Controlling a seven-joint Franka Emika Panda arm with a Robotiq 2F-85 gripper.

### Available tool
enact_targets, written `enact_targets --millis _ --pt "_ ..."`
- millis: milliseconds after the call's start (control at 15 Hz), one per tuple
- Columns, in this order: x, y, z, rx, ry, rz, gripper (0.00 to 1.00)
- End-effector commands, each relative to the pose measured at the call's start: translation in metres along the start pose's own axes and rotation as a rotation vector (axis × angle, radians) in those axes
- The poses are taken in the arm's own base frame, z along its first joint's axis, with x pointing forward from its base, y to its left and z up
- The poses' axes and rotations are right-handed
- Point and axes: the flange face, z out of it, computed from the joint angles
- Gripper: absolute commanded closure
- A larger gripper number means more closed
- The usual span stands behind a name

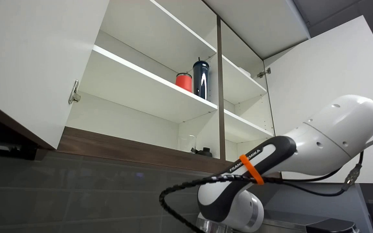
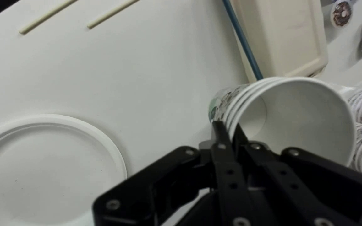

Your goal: Move three cups to the left side of the open cabinet

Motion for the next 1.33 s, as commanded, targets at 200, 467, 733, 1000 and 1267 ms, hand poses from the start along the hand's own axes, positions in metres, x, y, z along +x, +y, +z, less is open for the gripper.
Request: enact_targets --millis 200,467,733,1000,1267 --pt "-0.088 0.022 -0.086 -0.029 -0.083 -0.030 0.99" --pt "-0.139 0.029 -0.137 -0.024 -0.090 -0.072 0.99" --pt "-0.134 0.022 -0.144 -0.021 -0.074 -0.091 0.94" --pt "-0.148 0.011 -0.132 -0.040 -0.103 -0.179 0.99" --pt "-0.190 -0.044 -0.181 -0.084 -0.056 -0.422 0.99"
